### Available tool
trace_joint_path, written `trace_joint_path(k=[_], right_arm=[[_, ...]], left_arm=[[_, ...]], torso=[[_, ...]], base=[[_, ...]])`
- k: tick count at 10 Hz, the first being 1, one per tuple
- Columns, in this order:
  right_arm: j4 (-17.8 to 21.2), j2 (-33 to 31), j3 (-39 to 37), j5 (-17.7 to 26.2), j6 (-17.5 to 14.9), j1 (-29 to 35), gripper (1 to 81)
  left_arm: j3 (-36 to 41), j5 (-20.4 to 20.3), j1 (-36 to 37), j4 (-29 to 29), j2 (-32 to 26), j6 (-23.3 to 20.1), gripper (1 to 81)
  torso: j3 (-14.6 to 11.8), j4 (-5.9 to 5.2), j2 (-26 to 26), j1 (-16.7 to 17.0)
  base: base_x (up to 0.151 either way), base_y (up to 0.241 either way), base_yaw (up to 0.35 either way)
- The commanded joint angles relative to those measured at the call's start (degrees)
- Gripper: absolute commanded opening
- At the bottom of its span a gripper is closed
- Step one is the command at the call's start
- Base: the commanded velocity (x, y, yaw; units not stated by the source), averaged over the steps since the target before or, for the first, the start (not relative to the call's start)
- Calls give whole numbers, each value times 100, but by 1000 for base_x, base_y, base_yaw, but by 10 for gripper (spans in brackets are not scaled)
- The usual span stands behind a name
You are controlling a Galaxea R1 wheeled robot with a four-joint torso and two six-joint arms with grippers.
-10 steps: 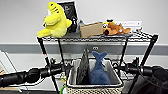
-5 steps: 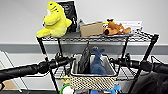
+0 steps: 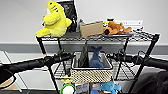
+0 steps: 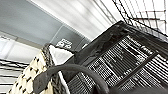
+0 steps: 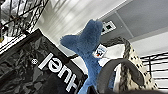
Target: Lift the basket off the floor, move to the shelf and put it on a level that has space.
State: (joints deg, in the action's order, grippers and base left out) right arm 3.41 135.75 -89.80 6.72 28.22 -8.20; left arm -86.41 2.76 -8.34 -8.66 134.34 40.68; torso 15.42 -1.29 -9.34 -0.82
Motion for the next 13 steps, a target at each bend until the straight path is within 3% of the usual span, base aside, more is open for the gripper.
trace_joint_path(k=[1, 5, 7, 9, 13], right_arm=[[45, 481, -845, -136, 105, 1324, 10], [-148, 982, -1820, 418, 105, 1457, 10], [-253, 1211, -2128, 611, 105, 1483, 10], [-350, 1422, -2436, 769, 105, 1378, 10], [-297, 1440, -2647, 787, 105, 1026, 10]], left_arm=[[-999, 330, 1347, -118, 743, -51, 10], [-2098, 1024, 1602, -417, 1718, -78, 10], [-2617, 1140, 1594, -532, 2105, -87, 10], [-2820, 1543, 1594, -804, 2290, -87, 10], [-2830, 1623, 1550, -875, 2239, -87, 10]], torso=[[0, 0, 0, 0], [4, 0, 4, -4], [9, 0, 6, -6], [9, 0, 6, -9], [9, 0, 9, -9]], base=[[0, 0, 0], [0, 0, 0], [0, 0, 0], [0, 0, 0], [0, 0, 0]])
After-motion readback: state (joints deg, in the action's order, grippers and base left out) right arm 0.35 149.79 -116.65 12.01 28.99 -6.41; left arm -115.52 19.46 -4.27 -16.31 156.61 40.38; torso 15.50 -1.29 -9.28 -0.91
